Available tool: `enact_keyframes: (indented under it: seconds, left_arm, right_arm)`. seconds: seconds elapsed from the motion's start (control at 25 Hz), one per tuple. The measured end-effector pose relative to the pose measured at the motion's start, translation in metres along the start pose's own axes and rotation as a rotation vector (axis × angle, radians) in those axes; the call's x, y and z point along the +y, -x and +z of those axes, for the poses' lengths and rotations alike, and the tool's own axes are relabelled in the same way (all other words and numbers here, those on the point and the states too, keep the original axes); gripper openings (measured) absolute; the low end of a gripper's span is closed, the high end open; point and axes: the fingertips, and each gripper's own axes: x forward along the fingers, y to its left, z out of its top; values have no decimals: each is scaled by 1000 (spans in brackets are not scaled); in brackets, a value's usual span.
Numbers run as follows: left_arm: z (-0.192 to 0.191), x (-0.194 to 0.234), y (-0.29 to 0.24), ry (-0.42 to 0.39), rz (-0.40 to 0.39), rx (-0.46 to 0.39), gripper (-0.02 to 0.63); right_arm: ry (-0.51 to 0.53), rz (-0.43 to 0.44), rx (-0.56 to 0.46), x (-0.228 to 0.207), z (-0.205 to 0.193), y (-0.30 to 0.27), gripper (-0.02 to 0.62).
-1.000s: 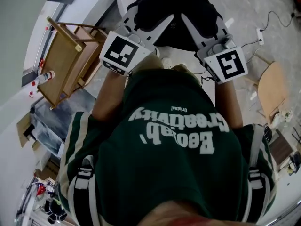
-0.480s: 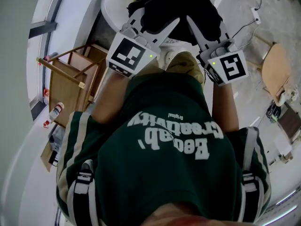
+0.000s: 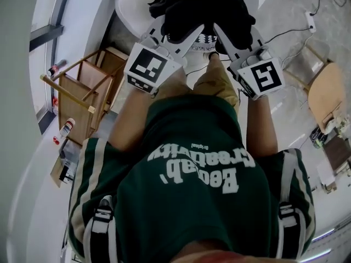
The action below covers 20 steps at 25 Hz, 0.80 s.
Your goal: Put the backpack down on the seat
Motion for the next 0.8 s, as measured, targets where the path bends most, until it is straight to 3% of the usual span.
enact_keyframes:
  seconds: [0.16, 0.36, 0.56, 0.8]
  left_arm:
    - [-33, 30, -51, 47, 40, 60, 107]
    - [-107, 57, -115, 172, 43, 185, 117]
    - [-153, 75, -161, 112, 51, 199, 121]
    - [-192, 119, -209, 103, 165, 190, 137]
  right_arm:
    - [-1, 59, 95, -50, -44, -23, 67]
    - [-112, 78, 232, -100, -132, -53, 67]
    - [-112, 92, 234, -142, -184, -73, 67]
    - [-64, 67, 246, -181, -230, -113, 78]
